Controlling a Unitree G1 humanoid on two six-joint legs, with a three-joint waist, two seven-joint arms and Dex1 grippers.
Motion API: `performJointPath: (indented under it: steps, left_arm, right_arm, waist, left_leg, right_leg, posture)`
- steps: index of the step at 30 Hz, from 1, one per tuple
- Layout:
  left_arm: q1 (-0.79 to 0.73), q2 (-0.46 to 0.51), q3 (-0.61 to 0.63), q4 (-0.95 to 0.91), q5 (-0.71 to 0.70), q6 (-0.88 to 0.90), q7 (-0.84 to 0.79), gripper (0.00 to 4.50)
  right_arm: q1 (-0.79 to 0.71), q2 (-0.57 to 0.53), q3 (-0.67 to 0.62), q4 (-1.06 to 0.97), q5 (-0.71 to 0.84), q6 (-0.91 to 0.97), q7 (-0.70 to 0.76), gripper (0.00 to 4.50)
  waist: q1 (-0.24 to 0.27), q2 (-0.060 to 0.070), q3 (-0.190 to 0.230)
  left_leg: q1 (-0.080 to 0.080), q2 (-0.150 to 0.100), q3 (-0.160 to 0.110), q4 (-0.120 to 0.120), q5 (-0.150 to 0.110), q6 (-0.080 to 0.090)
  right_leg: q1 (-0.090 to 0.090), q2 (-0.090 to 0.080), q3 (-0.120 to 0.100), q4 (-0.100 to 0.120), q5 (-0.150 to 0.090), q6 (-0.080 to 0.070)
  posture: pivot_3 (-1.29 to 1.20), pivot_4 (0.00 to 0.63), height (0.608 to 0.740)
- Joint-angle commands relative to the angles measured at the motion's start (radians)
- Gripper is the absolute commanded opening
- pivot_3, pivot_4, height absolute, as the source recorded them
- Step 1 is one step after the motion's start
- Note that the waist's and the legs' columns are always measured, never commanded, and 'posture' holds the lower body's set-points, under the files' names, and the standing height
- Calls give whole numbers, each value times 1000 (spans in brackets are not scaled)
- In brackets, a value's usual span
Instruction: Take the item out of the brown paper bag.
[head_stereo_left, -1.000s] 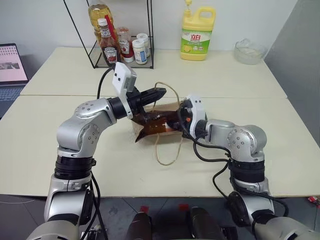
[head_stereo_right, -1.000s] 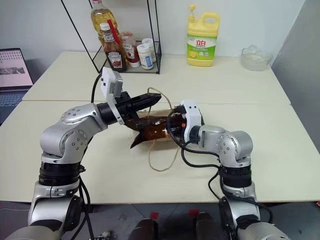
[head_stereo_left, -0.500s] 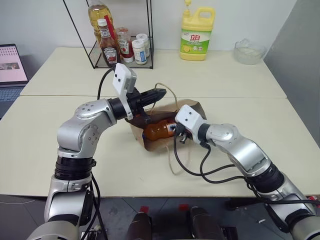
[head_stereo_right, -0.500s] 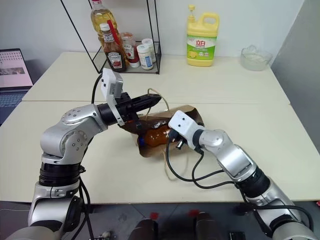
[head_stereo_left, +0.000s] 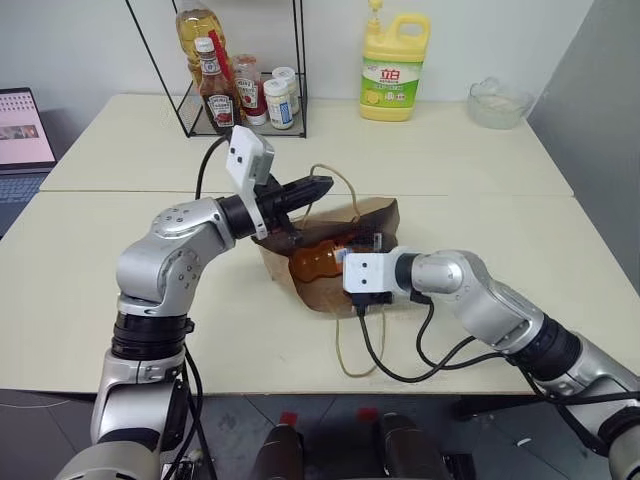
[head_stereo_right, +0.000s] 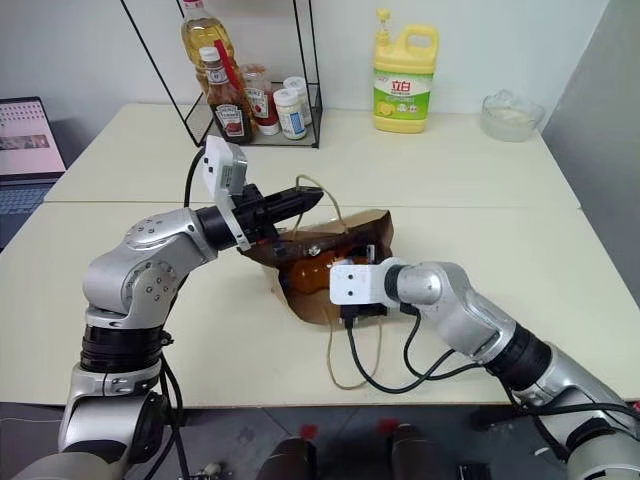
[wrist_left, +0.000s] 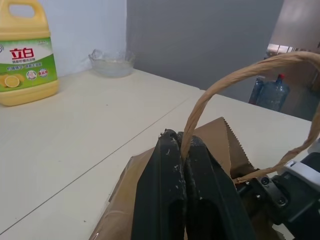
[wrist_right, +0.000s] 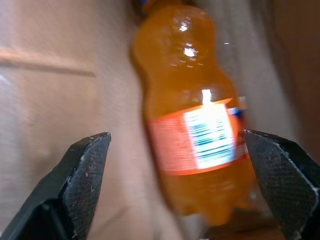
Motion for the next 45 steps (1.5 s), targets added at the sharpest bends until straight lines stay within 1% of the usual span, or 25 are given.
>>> performJointPath:
  steps: [1,6,8,11,15,17,20,21,25,30,35,42,45]
  left_arm:
    - [-22,-5,18,-29,-6,-13,12,0]
    - [-19,-10,16,-32,-4,-14,18,0]
    - [-20,-11,16,-28,-3,-17,21,0]
    - [-21,-14,16,-25,-2,-20,26,0]
    - [-15,-17,17,-34,-3,-18,31,0]
    - [-16,-15,20,-30,-1,-20,30,0]
    - [-15,-12,22,-28,2,-22,31,0]
    - [-14,-11,22,-30,2,-21,32,0]
    - [-12,-8,23,-31,4,-20,33,0]
    - [-4,2,18,-12,33,-42,37,0]
    - [-7,0,6,18,66,-69,37,0]
    - [-25,-17,-6,53,91,-96,31,0]
    - [-27,-16,-5,63,99,-103,25,0]
  right_arm:
    - [-31,33,-7,46,-76,-52,4,4480]
    - [-64,88,2,160,-171,-119,2,4480]
    - [-61,109,4,203,-187,-128,19,4480]
    - [-74,145,4,293,-231,-168,-5,4480]
    - [-101,163,2,384,-281,-239,-15,4480]
    - [-99,166,-9,405,-290,-269,-22,4099]
    - [-89,166,-30,404,-296,-299,-33,3277]
    - [-87,163,-36,399,-296,-309,-34,3214]
    - [-75,152,-67,365,-299,-357,-44,3214]
    - [-15,108,-138,238,-267,-429,-43,3214]
    - [75,73,-254,89,-164,-516,-57,3214]
    - [248,22,-431,-76,62,-616,-32,3214]
    - [340,-15,-527,-151,173,-632,-19,3214]
  waist:
    - [0,0,0]
    - [0,0,0]
    - [0,0,0]
    - [0,0,0]
    - [-1,0,0]
    - [0,0,0]
    - [0,0,0]
    - [0,0,0]
    - [0,0,0]
    - [5,0,0]
    - [4,0,0]
    - [3,0,0]
    - [5,-1,0]
  left_leg:
    - [0,0,0,0,0,0]
    - [0,0,0,0,1,-1]
    - [0,0,0,0,1,-1]
    - [0,0,0,0,1,-1]
    - [1,0,0,0,1,-2]
    - [1,0,0,0,1,-2]
    - [2,0,0,0,1,-2]
    - [2,0,0,0,1,-2]
    - [1,0,0,0,1,-3]
    - [0,0,0,0,1,-3]
    - [-1,0,0,-1,1,-3]
    - [-1,-1,0,-1,1,-2]
    - [-1,-1,0,0,1,-2]
  right_leg:
    - [0,0,0,0,0,0]
    - [0,0,0,0,0,0]
    - [0,0,0,0,0,0]
    - [0,0,0,0,0,0]
    - [0,0,0,1,0,0]
    - [1,0,0,1,0,0]
    - [2,0,0,1,0,0]
    - [2,0,0,1,0,0]
    - [1,0,0,1,0,0]
    - [1,-1,0,0,0,0]
    - [0,-1,0,0,0,0]
    - [0,-1,0,0,0,0]
    - [1,-1,0,0,0,0]
  posture:
    - [0,150,740]
    - [0,150,740]
    - [0,150,740]
    - [0,150,740]
    - [0,150,740]
    - [0,150,740]
    - [0,150,740]
    - [0,150,740]
    - [0,150,740]
    - [0,150,740]
    - [0,150,740]
    - [0,150,740]
    - [0,150,740]
